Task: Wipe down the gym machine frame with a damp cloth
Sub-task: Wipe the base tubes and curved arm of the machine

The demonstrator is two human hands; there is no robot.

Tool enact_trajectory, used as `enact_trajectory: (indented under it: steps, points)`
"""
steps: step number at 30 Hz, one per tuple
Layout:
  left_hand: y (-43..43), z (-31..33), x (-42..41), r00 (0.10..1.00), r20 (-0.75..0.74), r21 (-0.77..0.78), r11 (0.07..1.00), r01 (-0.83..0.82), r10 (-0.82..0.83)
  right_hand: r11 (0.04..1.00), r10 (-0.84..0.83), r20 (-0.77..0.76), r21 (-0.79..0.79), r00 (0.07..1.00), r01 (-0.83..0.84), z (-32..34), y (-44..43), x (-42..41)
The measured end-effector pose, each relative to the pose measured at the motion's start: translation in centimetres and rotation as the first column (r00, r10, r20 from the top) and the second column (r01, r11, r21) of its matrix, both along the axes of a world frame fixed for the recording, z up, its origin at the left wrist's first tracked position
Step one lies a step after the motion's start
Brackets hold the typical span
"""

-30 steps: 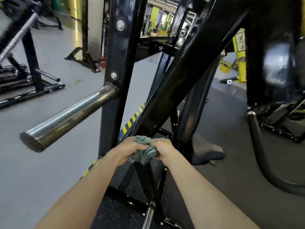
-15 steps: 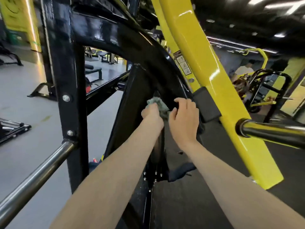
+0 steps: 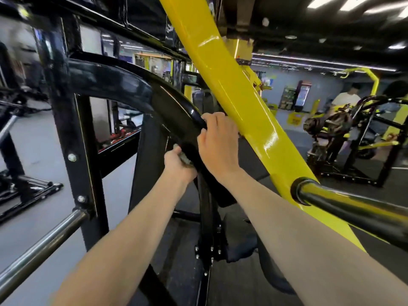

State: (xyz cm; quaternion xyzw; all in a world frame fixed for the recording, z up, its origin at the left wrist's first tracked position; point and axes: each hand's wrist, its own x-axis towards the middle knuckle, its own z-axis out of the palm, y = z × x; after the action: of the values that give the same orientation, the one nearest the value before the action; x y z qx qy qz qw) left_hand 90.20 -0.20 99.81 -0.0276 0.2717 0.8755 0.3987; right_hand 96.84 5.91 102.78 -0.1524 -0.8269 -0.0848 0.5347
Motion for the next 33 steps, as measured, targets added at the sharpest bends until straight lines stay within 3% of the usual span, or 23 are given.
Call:
enact_trajectory:
  steps: [5, 9, 13, 18, 22, 28, 33]
  points:
    - [-0.7, -1.0, 0.2, 1.0, 0.0, 0.078, 0.997, -0.01, 0.01, 1.0, 0.014, 0.057, 0.01, 0.998, -0.015, 1.3, -0.2, -0.3]
    - [-2.6, -0.7, 0.9, 0.997, -0.077, 0.009, 1.0, -0.015, 0.016, 1.0, -0.014, 0.041, -0.018, 0.999, 0.015, 1.4, -1.1, -1.2]
    - [-6.0, 1.7, 0.3, 0.965, -0.26, -0.124, 0.992, -0.015, -0.018, 0.998, -0.016, 0.025, -0.055, 1.0, 0.018, 2.5, -2.2, -2.5]
    - [-11.9, 4.4, -5.1, 0.94, -0.323, -0.298, 0.93, -0.215, 0.113, 0.993, 0.004, 0.036, -0.118, 0.999, 0.0, 3.4, -3.6, -4.1]
    - [-12.4, 3.8, -8.2, 0.914, -0.362, -0.35, 0.881, -0.318, 0.186, 0.994, 0.019, 0.112, -0.11, 0.994, -0.007, 3.9, -5.2, -5.1]
    - [-8.5, 5.5, -7.3, 0.804, -0.594, -0.298, 0.916, -0.269, 0.043, 0.993, -0.085, 0.173, -0.066, 0.981, 0.097, 4.9, -6.0, -6.5]
    - [-8.8, 6.2, -9.9, 0.856, -0.516, -0.312, 0.938, -0.152, -0.033, 0.985, -0.153, 0.122, -0.057, 0.981, 0.16, 5.0, -7.6, -7.8]
